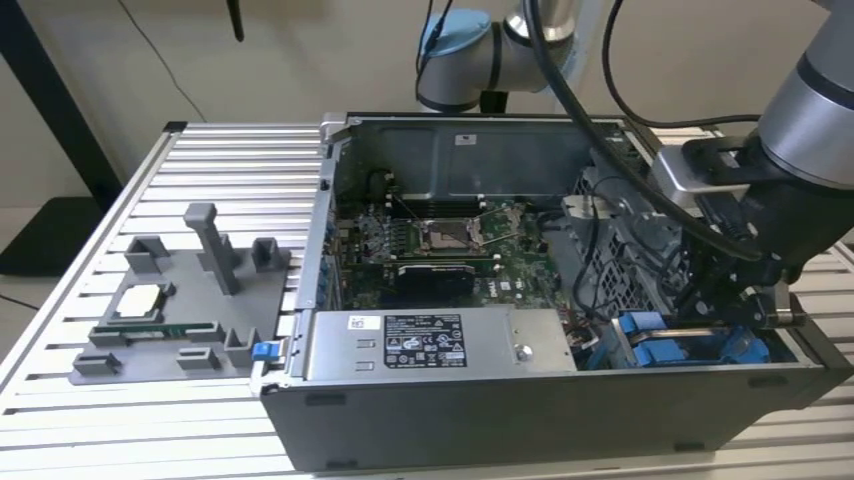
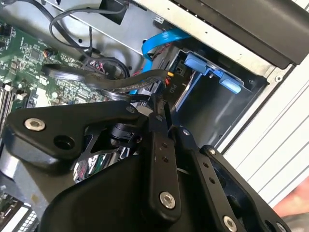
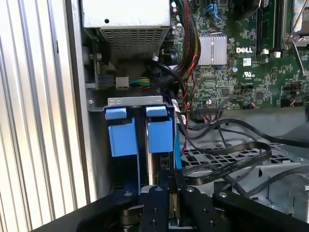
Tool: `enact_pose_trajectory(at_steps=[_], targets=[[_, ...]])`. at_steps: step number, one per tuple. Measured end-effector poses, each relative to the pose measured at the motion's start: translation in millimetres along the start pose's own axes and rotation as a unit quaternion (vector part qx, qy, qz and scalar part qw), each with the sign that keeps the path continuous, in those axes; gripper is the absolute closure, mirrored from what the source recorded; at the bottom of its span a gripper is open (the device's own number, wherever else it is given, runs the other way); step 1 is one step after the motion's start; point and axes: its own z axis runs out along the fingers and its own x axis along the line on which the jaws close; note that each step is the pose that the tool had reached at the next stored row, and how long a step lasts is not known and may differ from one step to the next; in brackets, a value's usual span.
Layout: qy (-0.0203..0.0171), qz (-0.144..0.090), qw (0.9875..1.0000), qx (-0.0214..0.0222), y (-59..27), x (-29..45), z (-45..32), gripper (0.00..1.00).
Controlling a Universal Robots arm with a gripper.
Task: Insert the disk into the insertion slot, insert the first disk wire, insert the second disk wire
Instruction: 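Insert the second disk wire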
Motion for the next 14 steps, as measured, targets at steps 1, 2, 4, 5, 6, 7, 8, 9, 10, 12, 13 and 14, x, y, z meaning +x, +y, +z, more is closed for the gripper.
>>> enact_pose_trajectory(at_steps=[1, 2, 4, 5, 6, 7, 8, 9, 10, 12, 13, 14], targets=[[-0.0002, 0.000, 1.0000, 0.0000, 0.0, -0.1, 0.5, 1.00], [-0.0003, 0.000, 1.0000, 0.0000, 0.0, -0.1, 0.6, 1.00], [-0.0004, 0.000, 1.0000, 0.0000, -0.1, -0.2, 0.4, 1.00], [-0.0018, 0.000, 1.0000, -0.0001, -0.1, -0.4, -0.1, 0.00], [-0.0025, 0.000, 1.0000, -0.0001, -0.4, -0.7, -2.8, 0.00], [-0.0024, 0.000, 1.0000, -0.0002, -0.6, -0.9, -6.7, 0.00], [-0.0014, 0.000, 1.0000, -0.0002, -1.0, -1.4, -12.1, 0.00], [-0.0014, 0.000, 1.0000, -0.0002, -1.2, -1.9, -16.6, 0.00], [-0.0016, 0.000, 1.0000, -0.0002, -1.4, -2.3, -20.9, 0.00], [-0.0014, 0.000, 1.0000, -0.0002, -1.9, -3.1, -28.8, 0.00], [-0.0014, 0.000, 1.0000, -0.0002, -2.1, -3.4, -31.7, 0.00], [-0.0014, 0.000, 1.0000, -0.0002, -2.3, -3.8, -34.7, 0.00]])
